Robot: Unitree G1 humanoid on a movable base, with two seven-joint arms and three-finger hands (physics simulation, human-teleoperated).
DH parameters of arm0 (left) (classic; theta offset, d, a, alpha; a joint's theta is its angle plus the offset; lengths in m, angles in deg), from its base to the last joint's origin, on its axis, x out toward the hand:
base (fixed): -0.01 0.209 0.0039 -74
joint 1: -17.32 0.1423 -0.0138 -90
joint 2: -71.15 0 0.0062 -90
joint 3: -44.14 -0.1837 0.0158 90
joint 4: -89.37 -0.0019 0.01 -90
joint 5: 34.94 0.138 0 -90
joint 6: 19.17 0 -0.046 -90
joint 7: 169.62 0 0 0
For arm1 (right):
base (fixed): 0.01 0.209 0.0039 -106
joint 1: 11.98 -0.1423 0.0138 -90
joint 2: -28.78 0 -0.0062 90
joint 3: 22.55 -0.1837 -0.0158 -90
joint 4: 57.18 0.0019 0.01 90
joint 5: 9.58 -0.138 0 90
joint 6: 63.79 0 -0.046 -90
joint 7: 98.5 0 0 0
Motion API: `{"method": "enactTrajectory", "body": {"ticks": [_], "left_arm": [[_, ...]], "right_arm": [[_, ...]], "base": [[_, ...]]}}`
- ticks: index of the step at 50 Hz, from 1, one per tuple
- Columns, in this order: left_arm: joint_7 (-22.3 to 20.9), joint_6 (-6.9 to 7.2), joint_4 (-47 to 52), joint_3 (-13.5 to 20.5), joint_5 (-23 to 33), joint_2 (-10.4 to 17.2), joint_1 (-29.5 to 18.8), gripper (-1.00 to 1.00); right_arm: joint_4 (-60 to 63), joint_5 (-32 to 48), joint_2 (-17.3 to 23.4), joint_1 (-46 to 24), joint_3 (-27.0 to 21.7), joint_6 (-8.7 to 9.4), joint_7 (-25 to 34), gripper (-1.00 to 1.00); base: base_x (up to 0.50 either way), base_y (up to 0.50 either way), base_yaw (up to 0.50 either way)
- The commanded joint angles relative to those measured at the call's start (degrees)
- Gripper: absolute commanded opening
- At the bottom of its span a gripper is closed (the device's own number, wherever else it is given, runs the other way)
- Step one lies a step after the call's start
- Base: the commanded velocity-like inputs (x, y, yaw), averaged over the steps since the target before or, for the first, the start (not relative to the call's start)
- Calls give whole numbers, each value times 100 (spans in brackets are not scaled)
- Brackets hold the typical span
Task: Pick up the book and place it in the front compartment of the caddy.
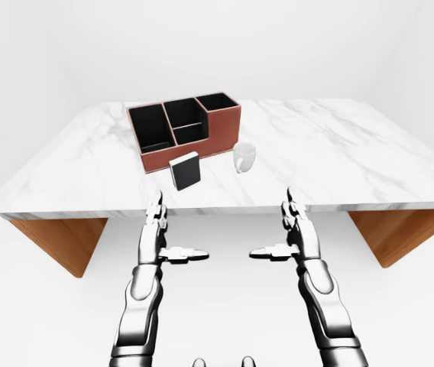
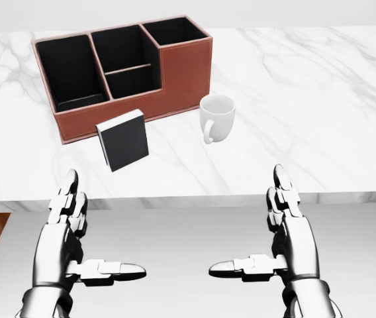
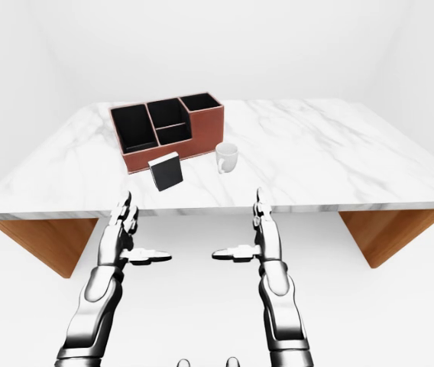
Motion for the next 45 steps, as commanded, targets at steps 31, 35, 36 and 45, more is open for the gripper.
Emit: {"method": "enactTrajectory", "body": {"ticks": [31,35,36,45], "left_arm": [[-243,475,1118,360,-219,175,-114,100],[-254,475,1352,411,-251,204,-138,100],[-263,475,1404,419,-255,210,-141,100],[-294,475,1955,890,-527,471,-555,100]], "right_arm": [[1571,-97,143,57,-315,465,202,100],[1843,-84,146,58,-327,465,208,100],[1889,-86,145,60,-332,465,215,100],[2722,-30,195,61,-315,465,361,100]], "base": [[0,0,0],[0,0,0],[0,0,0],[0,0,0]]}}
